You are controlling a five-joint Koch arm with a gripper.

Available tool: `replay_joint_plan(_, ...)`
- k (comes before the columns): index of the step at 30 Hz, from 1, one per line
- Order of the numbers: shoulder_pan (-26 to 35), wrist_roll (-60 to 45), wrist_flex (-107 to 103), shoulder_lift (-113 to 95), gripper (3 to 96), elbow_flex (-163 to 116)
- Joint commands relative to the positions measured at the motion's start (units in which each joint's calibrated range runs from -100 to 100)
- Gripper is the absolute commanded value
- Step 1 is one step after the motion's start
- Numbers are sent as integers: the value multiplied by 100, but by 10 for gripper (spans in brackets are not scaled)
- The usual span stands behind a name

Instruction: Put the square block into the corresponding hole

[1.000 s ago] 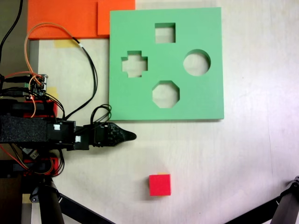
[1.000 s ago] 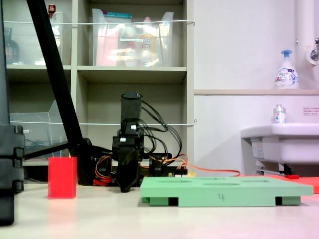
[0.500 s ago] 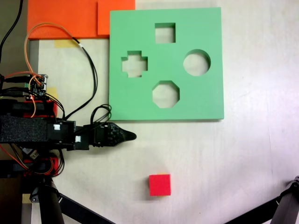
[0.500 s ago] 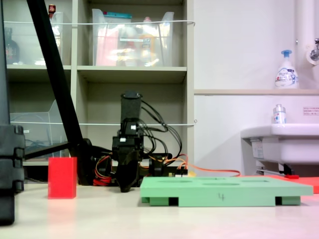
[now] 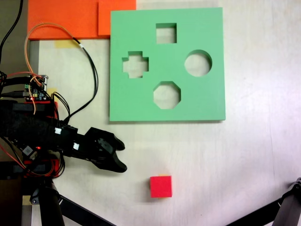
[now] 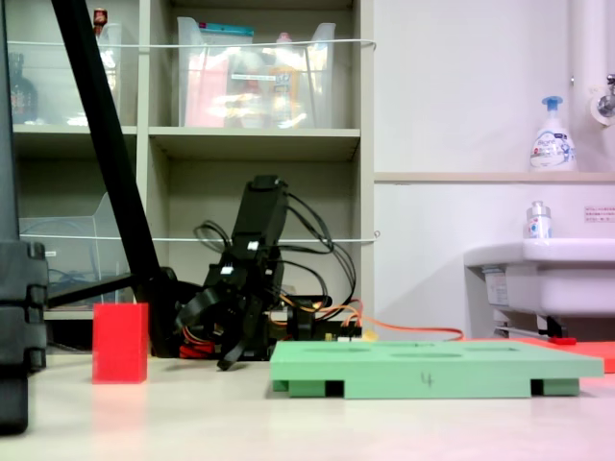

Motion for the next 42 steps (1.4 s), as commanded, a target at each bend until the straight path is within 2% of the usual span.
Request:
replay_joint_plan(1, -88, 640, -4319, -55, 464, 1969)
replay_joint_plan(6, -93, 747, -6977, -55, 464, 4700)
replay_joint_plan(11, -93, 806, -8421, 71, 464, 7213)
replay_joint_plan(17, -259, 874, -9442, 2571, 465, 9556)
replay_joint_plan(18, -264, 874, -9480, 2906, 489, 9775)
replay_joint_plan(26, -303, 845, -10154, 6216, 869, 11739)
replay_joint_plan(28, -327, 845, -10164, 6998, 931, 12018)
replay_joint_plan(35, -347, 821, -10106, 9023, 931, 12846)
replay_joint_plan(42, -371, 816, -10049, 10113, 930, 12946)
